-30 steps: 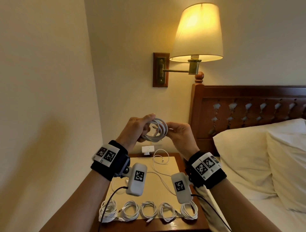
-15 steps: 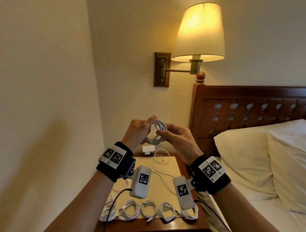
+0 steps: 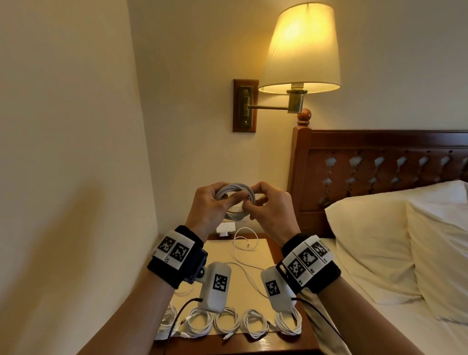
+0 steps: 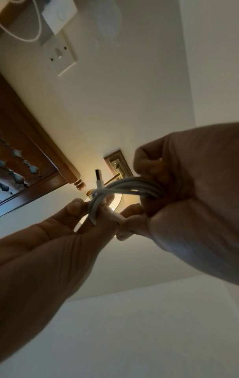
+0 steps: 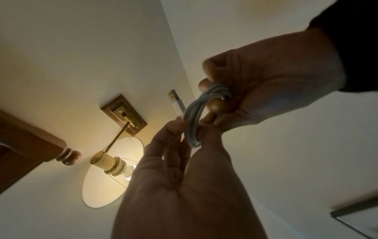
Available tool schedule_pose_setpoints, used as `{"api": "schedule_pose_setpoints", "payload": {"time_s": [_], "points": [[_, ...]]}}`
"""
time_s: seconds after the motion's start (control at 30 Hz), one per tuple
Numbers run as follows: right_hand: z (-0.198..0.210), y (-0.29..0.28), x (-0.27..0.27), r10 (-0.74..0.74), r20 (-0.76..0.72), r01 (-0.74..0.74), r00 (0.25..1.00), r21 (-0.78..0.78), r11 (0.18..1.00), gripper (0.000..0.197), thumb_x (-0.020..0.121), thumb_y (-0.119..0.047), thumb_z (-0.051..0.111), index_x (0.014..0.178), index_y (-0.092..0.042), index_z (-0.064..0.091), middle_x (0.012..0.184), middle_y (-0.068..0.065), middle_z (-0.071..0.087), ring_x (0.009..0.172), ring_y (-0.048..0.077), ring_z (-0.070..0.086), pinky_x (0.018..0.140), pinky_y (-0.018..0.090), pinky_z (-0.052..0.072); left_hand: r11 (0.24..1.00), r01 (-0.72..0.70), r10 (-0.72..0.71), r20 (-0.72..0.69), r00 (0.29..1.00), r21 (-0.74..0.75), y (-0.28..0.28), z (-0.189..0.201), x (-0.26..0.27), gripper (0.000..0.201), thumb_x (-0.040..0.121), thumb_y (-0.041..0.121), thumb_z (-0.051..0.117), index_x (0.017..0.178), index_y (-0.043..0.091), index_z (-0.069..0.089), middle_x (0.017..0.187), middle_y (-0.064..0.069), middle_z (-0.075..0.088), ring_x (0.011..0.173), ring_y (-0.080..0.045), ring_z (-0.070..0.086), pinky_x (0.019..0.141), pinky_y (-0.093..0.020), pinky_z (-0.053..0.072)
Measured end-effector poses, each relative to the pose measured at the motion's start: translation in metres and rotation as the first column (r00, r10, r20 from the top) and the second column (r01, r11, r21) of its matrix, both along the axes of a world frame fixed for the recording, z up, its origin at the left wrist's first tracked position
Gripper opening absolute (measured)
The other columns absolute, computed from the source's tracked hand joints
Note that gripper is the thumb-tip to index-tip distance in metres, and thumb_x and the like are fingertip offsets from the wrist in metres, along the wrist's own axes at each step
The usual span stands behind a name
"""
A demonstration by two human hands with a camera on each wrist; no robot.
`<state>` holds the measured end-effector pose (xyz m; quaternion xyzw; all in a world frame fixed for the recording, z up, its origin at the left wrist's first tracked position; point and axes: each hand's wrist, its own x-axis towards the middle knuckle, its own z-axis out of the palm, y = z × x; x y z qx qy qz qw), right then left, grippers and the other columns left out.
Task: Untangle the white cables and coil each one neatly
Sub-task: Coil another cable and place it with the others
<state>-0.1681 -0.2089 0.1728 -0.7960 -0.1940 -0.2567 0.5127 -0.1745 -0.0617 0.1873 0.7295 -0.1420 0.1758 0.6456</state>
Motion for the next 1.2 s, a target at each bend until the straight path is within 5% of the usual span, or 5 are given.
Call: {"api": "schedule_pose_setpoints", "payload": {"time_s": [0.17,0.4,0.67,0.87,1.2], "points": [[0.002,0.001,0.006,-0.046,0.079,0.056,0.996,-0.14,0.989,0.017,0.086,-0.017,0.071,0.088,-0.015,0.054,0.075,-0.004,0.063,0.062,0.008,0.059,0.058,0.019,0.05,1.0,-0.003,0.004,0.019,1.0,-0.021,-0.004,-0.003,0.002,0.021,0.078,0.023,0.077,0.094,0.011,0.075,0.08,-0.003,0.072,0.071,-0.006,0.06,0.065,-0.016,0.05],[-0.002,-0.002,0.01,0.068,0.011,-0.065,0.998,-0.153,0.986,0.016,0.092,-0.017,0.064,0.096,-0.01,0.05,0.089,0.007,0.067,0.08,0.021,0.069,0.074,0.043,0.058,0.999,-0.042,0.042,0.005,0.999,-0.017,-0.003,-0.004,0.004,0.028,0.078,0.03,0.076,0.09,0.004,0.074,0.078,-0.011,0.07,0.066,-0.006,0.059,0.058,-0.013,0.048],[0.005,-0.021,0.007,0.472,-0.262,-0.473,0.842,0.065,0.879,0.026,0.093,-0.011,0.061,0.115,0.0,0.052,0.094,0.005,0.063,0.078,0.003,0.061,0.068,0.016,0.048,0.987,-0.006,-0.019,-0.153,0.988,-0.16,0.01,-0.001,0.003,0.036,0.077,0.036,0.075,0.095,0.005,0.074,0.053,0.011,0.055,0.06,-0.009,0.048,0.061,-0.026,0.044],[-0.001,-0.032,0.012,0.509,-0.269,-0.483,0.818,0.16,0.861,0.029,0.087,0.015,0.055,0.113,0.003,0.054,0.096,0.009,0.065,0.081,0.008,0.066,0.073,0.022,0.054,0.988,0.052,-0.081,-0.195,0.977,-0.148,0.01,-0.005,-0.001,0.021,0.079,0.035,0.072,0.077,0.015,0.07,0.045,0.017,0.045,0.046,-0.002,0.041,0.05,-0.019,0.037],[-0.005,-0.011,0.002,0.283,-0.205,-0.278,0.937,0.054,0.959,0.026,0.085,-0.037,0.07,0.104,-0.02,0.066,0.089,0.002,0.07,0.075,0.014,0.062,0.068,0.027,0.049,0.986,-0.018,-0.014,-0.188,0.982,-0.165,0.002,-0.01,0.007,0.046,0.066,0.046,0.076,0.091,0.008,0.074,0.05,0.012,0.054,0.054,-0.008,0.049,0.059,-0.027,0.04]]}}
